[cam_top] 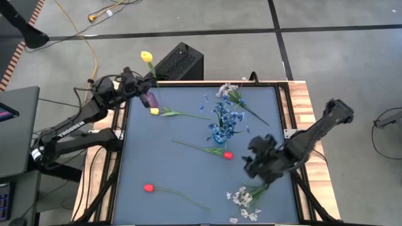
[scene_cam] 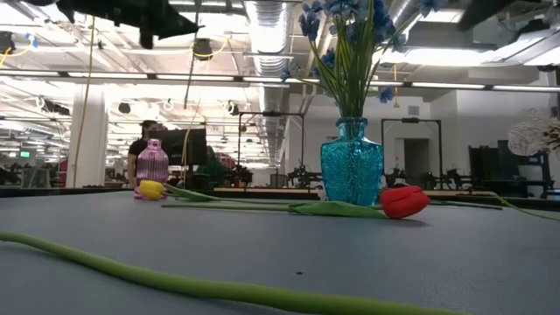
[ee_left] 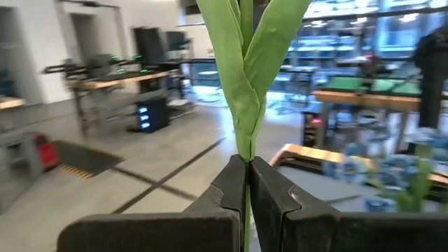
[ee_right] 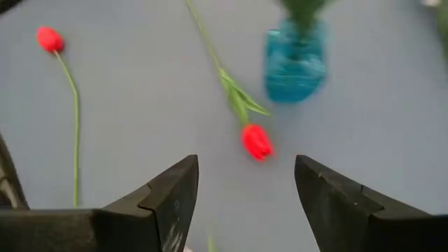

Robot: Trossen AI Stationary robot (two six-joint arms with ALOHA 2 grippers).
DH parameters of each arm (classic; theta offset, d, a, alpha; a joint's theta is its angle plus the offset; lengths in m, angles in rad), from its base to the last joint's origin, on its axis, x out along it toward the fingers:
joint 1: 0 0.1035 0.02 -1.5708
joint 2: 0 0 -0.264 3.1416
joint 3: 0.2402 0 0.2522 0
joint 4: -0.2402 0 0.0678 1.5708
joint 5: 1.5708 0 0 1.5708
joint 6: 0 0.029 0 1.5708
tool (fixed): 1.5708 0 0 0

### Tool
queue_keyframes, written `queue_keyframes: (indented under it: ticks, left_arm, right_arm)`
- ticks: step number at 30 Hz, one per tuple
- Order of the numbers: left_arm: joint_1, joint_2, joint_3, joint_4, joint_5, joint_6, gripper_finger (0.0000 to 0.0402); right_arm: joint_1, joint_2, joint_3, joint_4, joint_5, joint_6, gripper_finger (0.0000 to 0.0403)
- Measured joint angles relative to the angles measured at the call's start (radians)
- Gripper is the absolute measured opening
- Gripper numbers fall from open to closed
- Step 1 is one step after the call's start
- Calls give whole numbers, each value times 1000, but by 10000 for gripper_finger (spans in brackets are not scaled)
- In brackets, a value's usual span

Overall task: Sort flowers into vase by color
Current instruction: Put the bottom yellow flower into the purple vase

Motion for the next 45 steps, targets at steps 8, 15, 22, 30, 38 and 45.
queue_keyframes:
  ticks: [8, 15, 22, 30, 38, 45]
  left_arm:
    - [97, -65, 0, -117, -105, 62, 0]
    - [270, -77, -1, -127, 49, 46, 0]
    - [410, -70, -16, -114, 197, 30, 0]
    - [480, -95, -214, 216, 241, -100, 0]
    - [487, -96, -236, 202, 240, -113, 0]
    - [487, -102, -237, 173, 236, -79, 0]
  right_arm:
    - [-13, -288, -249, 154, 45, -37, 265]
    - [-89, -336, -349, 353, 49, -119, 265]
    - [-135, -329, -354, 374, 44, -145, 265]
    - [-178, -325, -354, 442, 35, -216, 265]
    - [-228, -324, -353, 455, -47, -242, 265]
    - [-267, -324, -353, 455, -96, -271, 265]
